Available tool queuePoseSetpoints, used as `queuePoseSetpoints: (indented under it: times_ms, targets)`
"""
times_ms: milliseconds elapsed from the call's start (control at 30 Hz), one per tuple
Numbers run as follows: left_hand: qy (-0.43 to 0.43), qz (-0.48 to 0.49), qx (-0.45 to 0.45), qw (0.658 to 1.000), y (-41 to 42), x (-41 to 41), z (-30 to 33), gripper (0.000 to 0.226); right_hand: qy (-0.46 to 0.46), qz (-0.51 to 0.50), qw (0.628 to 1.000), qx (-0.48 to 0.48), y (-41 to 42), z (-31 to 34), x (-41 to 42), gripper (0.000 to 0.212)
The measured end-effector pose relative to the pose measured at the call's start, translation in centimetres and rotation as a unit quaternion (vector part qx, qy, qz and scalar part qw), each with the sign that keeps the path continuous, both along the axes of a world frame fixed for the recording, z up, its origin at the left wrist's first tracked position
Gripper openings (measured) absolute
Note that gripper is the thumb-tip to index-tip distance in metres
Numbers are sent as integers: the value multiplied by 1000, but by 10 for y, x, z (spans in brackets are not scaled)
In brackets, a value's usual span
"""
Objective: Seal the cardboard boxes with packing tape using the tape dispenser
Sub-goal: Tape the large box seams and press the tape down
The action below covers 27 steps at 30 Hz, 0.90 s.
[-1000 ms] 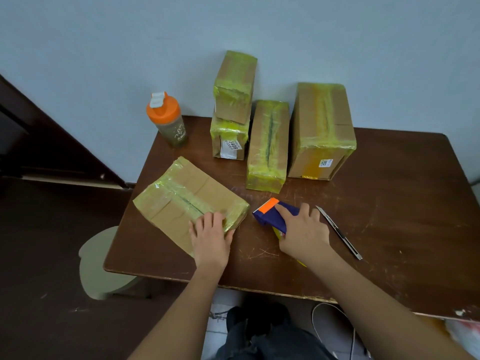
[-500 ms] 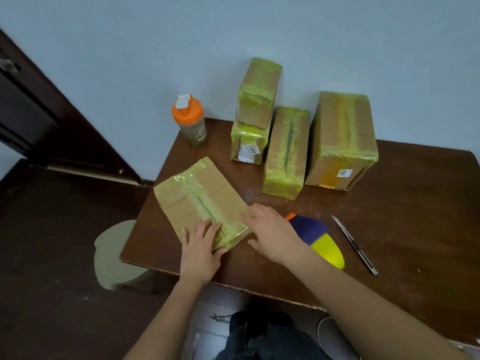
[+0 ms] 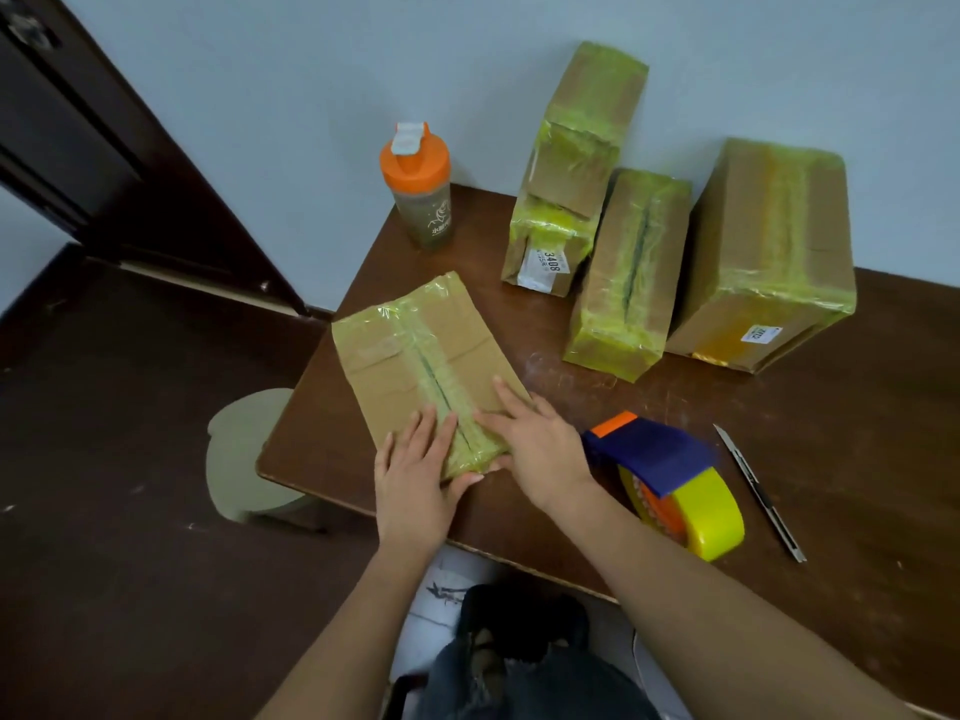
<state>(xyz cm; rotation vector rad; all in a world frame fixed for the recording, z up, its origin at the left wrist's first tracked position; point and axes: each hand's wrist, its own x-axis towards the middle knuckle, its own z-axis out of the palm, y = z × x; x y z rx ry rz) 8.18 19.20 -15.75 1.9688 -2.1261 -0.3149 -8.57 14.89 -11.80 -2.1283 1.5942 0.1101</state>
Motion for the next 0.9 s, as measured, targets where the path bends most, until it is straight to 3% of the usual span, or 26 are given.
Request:
queuePoseSetpoints:
  times_ms: [200,300,533,733,900]
  targets:
    - [17,-42,31,998,3,6,1,88,28,26,999,18,4,15,-6,77]
    - [7,-71,54,996,11,13,0,96,55,12,998,15,28,12,1,73]
    - [3,-71,44,996,16,13,-4,76,59,-19,998,5,38,2,7,62]
    - [35,-99,110,988,15,18,5,88,44,-21,999,15,40,4,4,65]
    - [42,-115,118,985,25,16,9,75,53,-18,998,18,57,9,5,62]
